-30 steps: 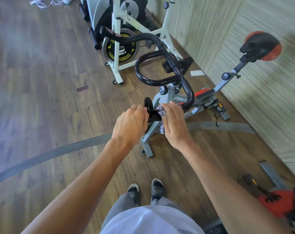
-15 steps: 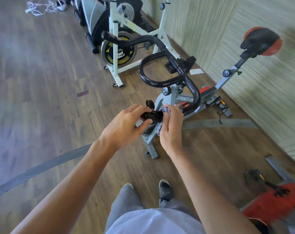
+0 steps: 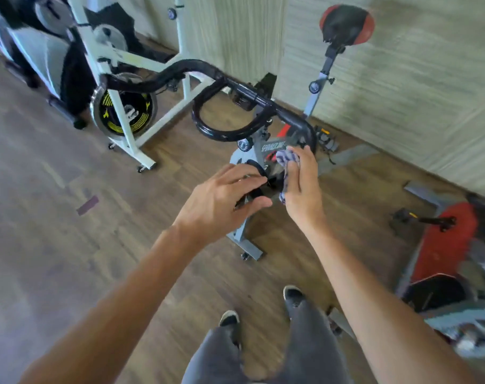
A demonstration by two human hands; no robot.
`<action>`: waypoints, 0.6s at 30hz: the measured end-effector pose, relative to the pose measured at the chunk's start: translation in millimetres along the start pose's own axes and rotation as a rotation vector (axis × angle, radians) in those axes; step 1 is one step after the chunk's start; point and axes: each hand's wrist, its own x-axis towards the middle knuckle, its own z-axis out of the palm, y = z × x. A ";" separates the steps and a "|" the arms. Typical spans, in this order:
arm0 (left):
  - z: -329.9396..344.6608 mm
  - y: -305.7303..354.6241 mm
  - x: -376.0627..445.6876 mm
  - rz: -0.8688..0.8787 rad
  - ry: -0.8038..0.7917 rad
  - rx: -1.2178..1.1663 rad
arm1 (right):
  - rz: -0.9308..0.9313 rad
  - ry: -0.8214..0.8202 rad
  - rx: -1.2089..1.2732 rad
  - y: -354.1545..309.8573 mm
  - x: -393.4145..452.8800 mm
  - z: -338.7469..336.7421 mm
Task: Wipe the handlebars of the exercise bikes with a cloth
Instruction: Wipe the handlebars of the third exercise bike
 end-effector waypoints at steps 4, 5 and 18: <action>14.0 -17.1 2.8 0.140 0.110 -0.080 | -0.078 0.097 0.053 3.5 -19.9 17.3; 19.0 -17.8 2.4 0.165 0.156 -0.100 | -0.120 0.122 0.060 6.0 -20.0 19.9; 62.2 -37.2 9.7 0.419 0.430 -0.292 | -0.872 0.525 0.253 68.3 15.0 66.8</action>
